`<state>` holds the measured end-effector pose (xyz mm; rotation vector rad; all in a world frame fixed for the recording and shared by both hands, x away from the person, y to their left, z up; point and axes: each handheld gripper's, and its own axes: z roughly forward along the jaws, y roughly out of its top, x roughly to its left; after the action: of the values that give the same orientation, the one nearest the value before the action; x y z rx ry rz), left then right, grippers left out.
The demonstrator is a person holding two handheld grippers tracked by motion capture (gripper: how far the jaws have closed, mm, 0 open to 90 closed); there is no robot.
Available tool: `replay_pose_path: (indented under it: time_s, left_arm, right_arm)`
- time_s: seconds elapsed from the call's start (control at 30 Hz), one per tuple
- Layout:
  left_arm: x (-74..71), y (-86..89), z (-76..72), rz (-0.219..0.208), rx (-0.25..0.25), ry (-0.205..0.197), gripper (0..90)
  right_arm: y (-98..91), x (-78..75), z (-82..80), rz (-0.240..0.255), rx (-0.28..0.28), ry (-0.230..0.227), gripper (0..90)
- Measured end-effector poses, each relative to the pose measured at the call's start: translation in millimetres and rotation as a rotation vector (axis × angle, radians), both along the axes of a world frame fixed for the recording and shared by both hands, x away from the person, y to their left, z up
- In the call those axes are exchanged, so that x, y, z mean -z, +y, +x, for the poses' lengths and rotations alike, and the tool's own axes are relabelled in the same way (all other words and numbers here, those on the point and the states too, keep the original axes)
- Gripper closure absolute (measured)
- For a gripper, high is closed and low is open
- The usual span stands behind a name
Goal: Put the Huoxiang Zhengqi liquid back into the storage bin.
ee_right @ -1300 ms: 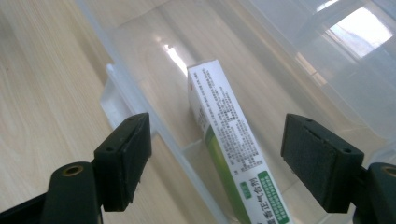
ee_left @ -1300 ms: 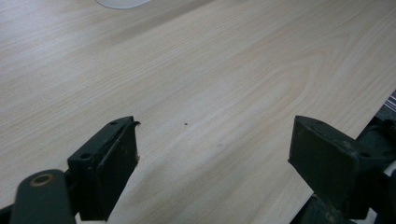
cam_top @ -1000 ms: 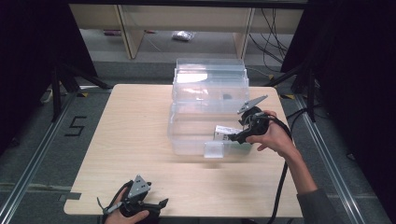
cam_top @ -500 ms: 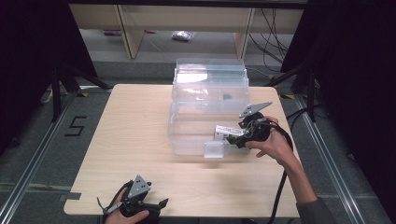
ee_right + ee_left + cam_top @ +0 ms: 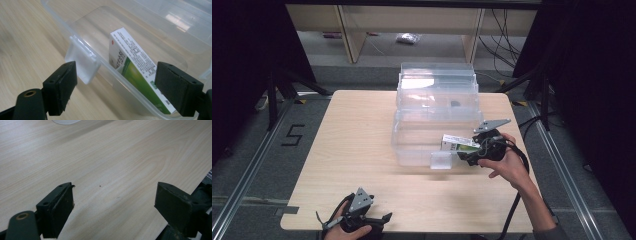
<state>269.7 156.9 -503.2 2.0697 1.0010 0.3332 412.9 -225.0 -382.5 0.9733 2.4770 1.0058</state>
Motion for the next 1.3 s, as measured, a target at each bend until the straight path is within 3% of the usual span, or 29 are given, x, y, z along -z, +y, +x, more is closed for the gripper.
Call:
replay_pose_path:
  time_s: [0.03,0.1,0.2,0.23,0.27,0.3,0.37,0.43,0.47,0.6,0.67,0.7,0.73,0.87,0.9,1.0,1.03,1.07,1.1,1.2,1.27,1.3]
  left_arm:
    - [-0.1,-0.1,-0.1,0.0,-0.004,0.003,14.9]
    - [-0.1,0.5,0.1,0.002,-0.004,0.002,14.8]
    - [-0.4,0.7,0.5,0.006,0.001,0.001,14.8]
    - [-0.4,0.5,0.5,0.006,0.001,0.001,14.8]
    - [-0.3,0.3,0.4,0.004,0.001,0.001,14.8]
    - [-0.2,0.3,0.4,0.003,0.002,0.001,14.8]
    - [-0.2,0.7,0.5,0.005,0.002,-0.001,14.8]
    - [-0.2,0.9,0.6,0.006,0.003,-0.001,14.8]
    - [-0.5,0.6,0.4,0.006,0.001,0.001,14.8]
    - [-1.2,0.9,0.6,0.009,0.01,0.012,14.8]
    - [-1.1,0.9,0.5,0.008,0.007,0.008,14.8]
    - [-1.3,1.3,0.8,0.013,0.011,0.007,14.8]
    - [-1.2,1.3,0.8,0.012,0.013,0.006,14.8]
    - [-0.8,0.1,-0.1,-0.009,0.011,0.005,14.8]
    - [-0.9,0.9,0.6,0.009,0.011,0.004,14.8]
    - [-1.5,-0.2,-0.5,-0.009,0.01,0.008,14.8]
    - [-1.5,0.6,-0.2,-0.002,0.015,0.006,14.8]
    - [-2.0,1.0,-0.2,0.005,0.018,0.009,14.8]
    - [-1.9,1.0,-0.1,0.004,0.019,0.009,14.8]
    - [-1.6,0.2,-0.5,-0.004,0.013,0.006,14.9]
    - [-1.6,0.0,-0.6,-0.006,0.012,0.005,14.8]
    - [-1.6,0.2,-0.6,-0.004,0.013,0.006,14.8]
  right_arm:
    - [-0.7,-0.4,-2.1,-0.004,0.003,0.021,19.3]
    - [-0.1,2.6,-4.8,0.008,0.012,0.005,19.2]
    - [0.8,4.8,-10.8,0.0,0.006,0.02,19.5]
    - [1.4,6.5,-10.9,0.006,0.008,-0.008,19.6]
    - [2.2,5.0,-14.2,0.002,0.02,0.033,19.8]
    - [2.2,7.8,-13.1,-0.001,0.01,-0.021,19.9]
    - [3.7,8.2,-17.5,0.007,0.014,0.019,19.9]
    - [5.8,10.2,-21.3,0.02,0.022,0.023,19.8]
    - [6.5,12.4,-21.7,0.017,0.012,-0.009,19.7]
    - [10.0,14.8,-28.2,0.03,0.022,0.039,19.6]
    - [10.6,18.4,-28.0,0.031,0.013,-0.005,19.4]
    - [11.1,17.4,-30.2,0.034,0.024,0.021,19.3]
    - [11.7,20.0,-30.6,0.036,0.024,0.005,19.2]
    - [12.2,22.9,-36.0,0.044,0.034,0.023,19.2]
    - [13.3,25.2,-36.4,0.059,0.042,0.007,19.3]
    - [14.5,28.0,-39.7,0.046,0.031,0.028,19.2]
    - [15.4,30.8,-39.6,0.054,0.032,0.004,19.2]
    - [15.5,29.7,-40.8,0.047,0.025,0.027,19.2]
    - [15.1,30.6,-40.7,0.042,0.012,0.015,19.2]
    - [17.8,33.2,-45.3,0.055,0.027,0.04,19.2]
    - [18.4,35.0,-45.8,0.049,0.008,0.033,19.1]
    - [19.5,37.4,-45.3,0.054,0.004,0.005,19.0]
